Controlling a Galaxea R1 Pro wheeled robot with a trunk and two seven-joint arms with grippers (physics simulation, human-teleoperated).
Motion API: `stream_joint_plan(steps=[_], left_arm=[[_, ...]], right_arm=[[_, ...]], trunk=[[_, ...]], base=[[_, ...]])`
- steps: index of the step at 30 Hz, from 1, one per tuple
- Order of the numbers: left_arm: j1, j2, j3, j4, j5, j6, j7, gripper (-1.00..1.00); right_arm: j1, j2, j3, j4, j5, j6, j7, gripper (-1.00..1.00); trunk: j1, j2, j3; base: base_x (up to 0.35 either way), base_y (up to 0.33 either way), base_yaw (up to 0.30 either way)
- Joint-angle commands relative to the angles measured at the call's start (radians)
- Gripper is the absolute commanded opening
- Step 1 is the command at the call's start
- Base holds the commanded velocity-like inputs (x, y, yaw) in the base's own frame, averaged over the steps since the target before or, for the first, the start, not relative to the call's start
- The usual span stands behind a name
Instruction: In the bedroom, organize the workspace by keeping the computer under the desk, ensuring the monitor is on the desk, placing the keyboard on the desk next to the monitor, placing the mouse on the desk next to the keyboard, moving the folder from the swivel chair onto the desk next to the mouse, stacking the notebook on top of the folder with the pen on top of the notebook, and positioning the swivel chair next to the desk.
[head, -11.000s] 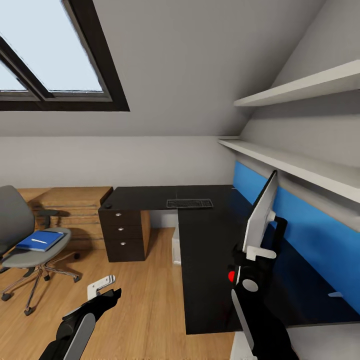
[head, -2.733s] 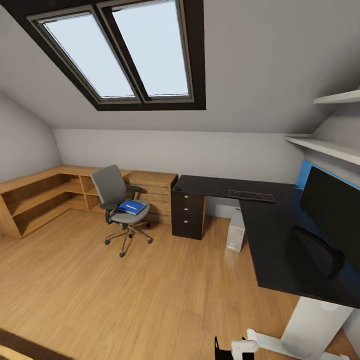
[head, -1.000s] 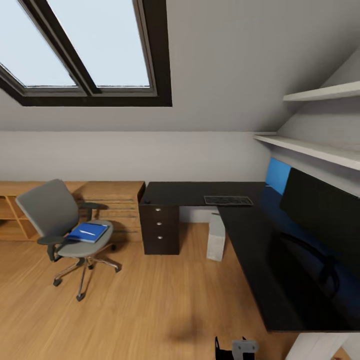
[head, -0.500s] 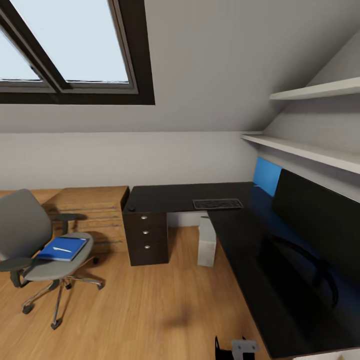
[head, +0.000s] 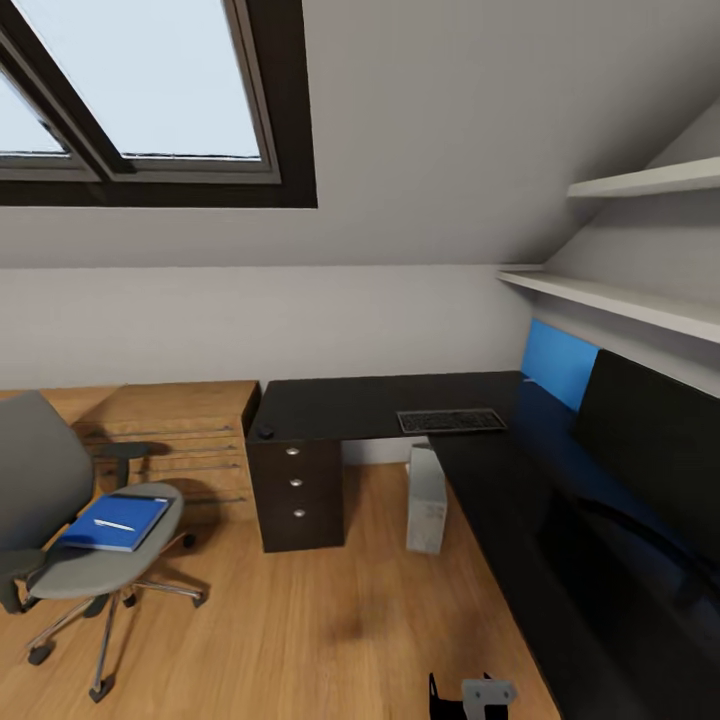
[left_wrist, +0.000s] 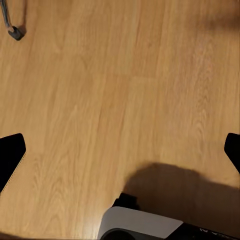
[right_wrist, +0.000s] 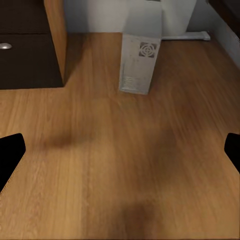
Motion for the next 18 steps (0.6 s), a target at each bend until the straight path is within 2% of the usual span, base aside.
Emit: stream_joint_plan(steps=[1,15,18], left_arm=[[-0.001,0.000,-0.009,0.000,0.009,-0.005,0.005,1.00],[-0.001,0.000,-0.009,0.000,0.008,-0.005,0.005,1.00],[-0.001,0.000,-0.009,0.001,0.008,-0.039,0.006,1.00]], right_arm=[[-0.001,0.000,0.005,0.001,0.008,0.000,-0.010,1.00],[0.000,0.000,0.007,0.001,0.008,0.003,-0.010,1.00],[-0.001,0.000,0.006,0.001,0.007,0.008,-0.010,1.00]], trunk=[[0.001,-0.002,-0.002],[0.001,-0.002,-0.002],[0.001,-0.002,-0.002]], base=[[0.321,0.137,0.000],[0.321,0.123,0.000],[0.321,0.122,0.000]])
